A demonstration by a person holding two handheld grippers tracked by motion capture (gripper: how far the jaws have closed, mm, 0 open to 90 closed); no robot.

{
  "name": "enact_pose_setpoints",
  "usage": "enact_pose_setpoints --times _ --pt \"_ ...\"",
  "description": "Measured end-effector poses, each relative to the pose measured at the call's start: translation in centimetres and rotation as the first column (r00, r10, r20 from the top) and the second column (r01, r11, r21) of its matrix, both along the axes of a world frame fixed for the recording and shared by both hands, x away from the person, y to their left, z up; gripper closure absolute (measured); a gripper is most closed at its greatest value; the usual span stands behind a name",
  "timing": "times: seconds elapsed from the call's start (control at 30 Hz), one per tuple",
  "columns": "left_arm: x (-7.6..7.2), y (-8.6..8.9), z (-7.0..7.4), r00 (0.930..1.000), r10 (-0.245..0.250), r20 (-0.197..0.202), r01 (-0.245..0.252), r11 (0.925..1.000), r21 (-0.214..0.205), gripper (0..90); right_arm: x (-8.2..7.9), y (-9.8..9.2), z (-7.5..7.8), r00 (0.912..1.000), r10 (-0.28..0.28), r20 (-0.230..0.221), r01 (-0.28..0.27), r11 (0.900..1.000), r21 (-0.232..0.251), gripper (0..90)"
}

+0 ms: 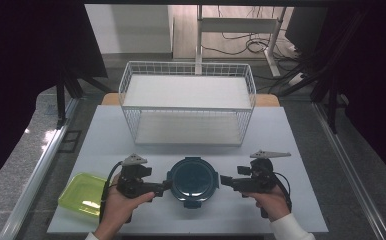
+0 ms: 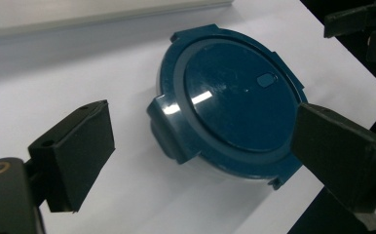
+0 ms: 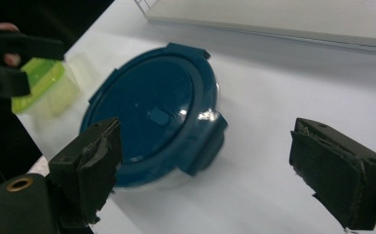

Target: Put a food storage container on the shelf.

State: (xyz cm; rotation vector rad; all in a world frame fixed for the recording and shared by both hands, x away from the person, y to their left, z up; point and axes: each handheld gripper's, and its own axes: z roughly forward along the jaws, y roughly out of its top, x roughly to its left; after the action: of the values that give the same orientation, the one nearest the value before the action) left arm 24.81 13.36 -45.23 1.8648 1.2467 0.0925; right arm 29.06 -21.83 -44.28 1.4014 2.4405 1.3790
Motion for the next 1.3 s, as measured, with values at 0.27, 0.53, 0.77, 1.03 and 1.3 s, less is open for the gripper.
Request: enact_pose_setpoints --times 0.27,0.53,0.77,1.03,1.3 --pt "1.5 -0.3 -0.3 0.9986 0.002 -0.053 -0.006 0.9972 -0.074 9.2 1.0 1.6 0.0 0.999 -0.011 -0.044 0.012 0.9996 0.027 12.0" --pt "1.8 -0.9 -1.6 0.998 0.004 -0.064 -0.006 0.9991 -0.043 10.2 1.6 2.6 -1.5 0.9957 0.008 -0.093 -0.005 0.9994 0.036 12.0" --pt "2.0 -1.0 -2.3 0.9957 -0.008 -0.092 0.003 0.9984 -0.057 9.6 1.7 2.5 -2.7 0.99 0.005 -0.141 0.005 0.9978 0.066 12.0" --pt "3.0 -1.4 -3.3 0.991 -0.013 -0.133 0.002 0.9966 -0.083 7.5 2.2 3.1 -3.8 0.9835 0.023 -0.179 -0.01 0.9973 0.072 10.4" --pt "4.0 -1.8 -4.7 0.9786 -0.036 -0.203 0.007 0.9902 -0.14 7.5 2.7 3.5 -4.9 0.9708 0.041 -0.236 -0.02 0.9958 0.09 10.1"
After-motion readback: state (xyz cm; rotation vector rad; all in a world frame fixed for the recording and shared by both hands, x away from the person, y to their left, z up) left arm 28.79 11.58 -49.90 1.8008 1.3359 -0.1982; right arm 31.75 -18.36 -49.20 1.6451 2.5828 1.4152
